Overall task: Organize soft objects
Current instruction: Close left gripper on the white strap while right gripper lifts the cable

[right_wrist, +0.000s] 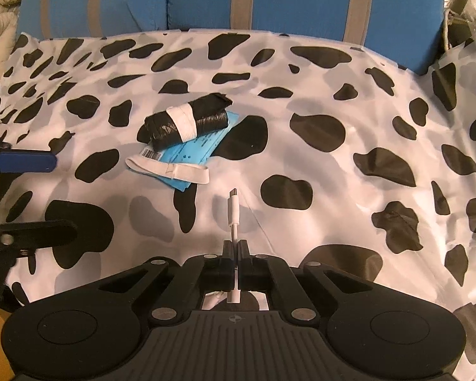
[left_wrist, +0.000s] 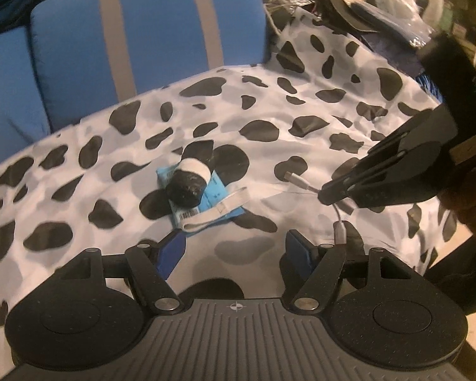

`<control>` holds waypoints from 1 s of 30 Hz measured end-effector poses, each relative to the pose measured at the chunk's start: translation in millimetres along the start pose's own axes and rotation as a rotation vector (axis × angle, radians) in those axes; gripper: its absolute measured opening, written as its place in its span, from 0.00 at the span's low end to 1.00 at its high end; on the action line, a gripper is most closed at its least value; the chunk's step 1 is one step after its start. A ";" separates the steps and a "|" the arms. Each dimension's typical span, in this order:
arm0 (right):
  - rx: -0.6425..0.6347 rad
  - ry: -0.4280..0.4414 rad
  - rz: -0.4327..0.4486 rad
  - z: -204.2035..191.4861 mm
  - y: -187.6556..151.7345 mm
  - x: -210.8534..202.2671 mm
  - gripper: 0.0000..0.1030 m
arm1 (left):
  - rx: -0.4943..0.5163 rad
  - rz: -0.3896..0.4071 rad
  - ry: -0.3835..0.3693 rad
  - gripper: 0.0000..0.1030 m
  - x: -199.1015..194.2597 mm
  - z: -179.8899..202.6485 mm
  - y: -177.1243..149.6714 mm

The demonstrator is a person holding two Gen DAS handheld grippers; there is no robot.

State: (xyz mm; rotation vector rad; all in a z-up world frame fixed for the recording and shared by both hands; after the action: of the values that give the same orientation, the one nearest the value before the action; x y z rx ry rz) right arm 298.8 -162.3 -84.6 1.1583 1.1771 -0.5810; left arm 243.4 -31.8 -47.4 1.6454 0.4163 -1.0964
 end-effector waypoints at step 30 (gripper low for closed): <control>0.049 0.081 0.069 39.1 -4.0 -42.8 0.04 | 0.053 -0.111 -0.088 0.52 105.4 -17.2 33.6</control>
State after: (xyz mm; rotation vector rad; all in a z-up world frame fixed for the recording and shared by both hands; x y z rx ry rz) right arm 296.7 -207.9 -48.7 1.2695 1.1924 -0.5176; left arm 330.0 -55.2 -114.2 1.6296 0.4290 -1.2673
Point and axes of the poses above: each gripper's, at about its wrist camera, not at the fingertips, and x roughly the way its jaws point, z to its right, y to its top, the point moved 8 cm from there along x, roughly the way its jaws point, and after that the axes turned 8 degrees about -z, right-handed, at the moved point
